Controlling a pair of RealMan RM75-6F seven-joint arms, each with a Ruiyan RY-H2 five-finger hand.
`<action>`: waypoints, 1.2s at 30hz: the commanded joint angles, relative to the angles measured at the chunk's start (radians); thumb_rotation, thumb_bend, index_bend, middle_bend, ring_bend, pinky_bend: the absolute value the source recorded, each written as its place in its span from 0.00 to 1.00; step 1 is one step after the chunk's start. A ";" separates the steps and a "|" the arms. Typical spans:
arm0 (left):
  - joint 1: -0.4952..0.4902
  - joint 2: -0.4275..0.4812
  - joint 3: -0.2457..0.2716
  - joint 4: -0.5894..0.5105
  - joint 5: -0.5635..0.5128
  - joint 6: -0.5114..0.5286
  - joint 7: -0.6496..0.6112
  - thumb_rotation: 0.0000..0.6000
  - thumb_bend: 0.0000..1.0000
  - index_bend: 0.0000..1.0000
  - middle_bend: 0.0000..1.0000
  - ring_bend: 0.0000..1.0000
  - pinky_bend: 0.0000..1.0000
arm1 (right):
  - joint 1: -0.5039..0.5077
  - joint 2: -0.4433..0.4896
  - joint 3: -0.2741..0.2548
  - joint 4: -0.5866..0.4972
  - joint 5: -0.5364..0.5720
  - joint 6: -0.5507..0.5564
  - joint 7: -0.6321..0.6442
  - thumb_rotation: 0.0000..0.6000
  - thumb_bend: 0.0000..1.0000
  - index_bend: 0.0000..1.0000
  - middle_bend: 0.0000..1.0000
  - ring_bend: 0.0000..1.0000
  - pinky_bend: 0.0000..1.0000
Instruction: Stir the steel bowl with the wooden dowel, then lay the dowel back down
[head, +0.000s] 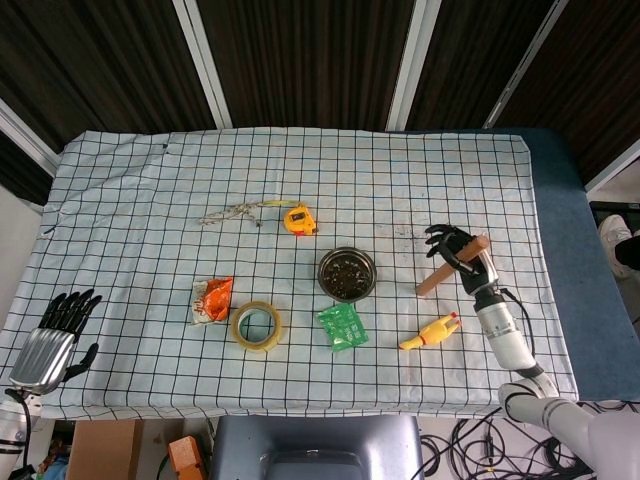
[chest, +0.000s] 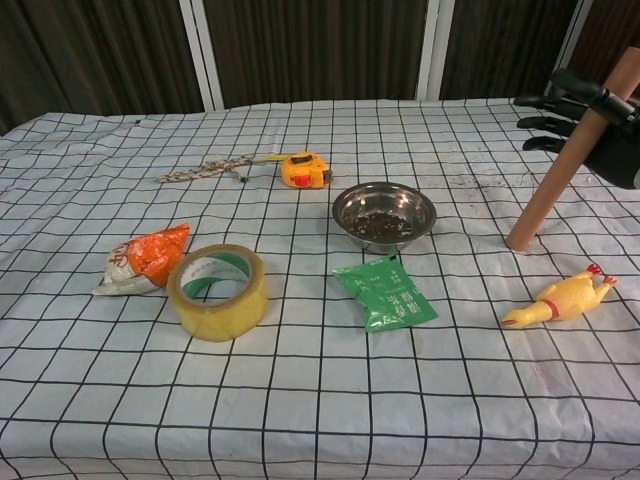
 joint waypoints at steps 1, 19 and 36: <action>0.001 0.000 0.000 0.002 -0.001 0.001 -0.002 1.00 0.42 0.00 0.03 0.03 0.02 | 0.003 -0.009 0.021 -0.003 0.030 -0.020 -0.008 0.90 0.17 0.70 0.46 0.49 0.59; 0.005 0.002 0.000 0.001 0.001 0.005 0.008 1.00 0.42 0.00 0.03 0.03 0.02 | 0.011 -0.021 0.073 -0.044 0.072 -0.056 -0.103 1.00 0.55 1.00 0.84 0.96 1.00; 0.005 0.001 -0.006 0.012 0.001 0.012 0.003 1.00 0.42 0.00 0.03 0.04 0.02 | 0.108 -0.030 0.119 -0.168 -0.017 0.054 -0.201 1.00 0.67 1.00 1.00 1.00 1.00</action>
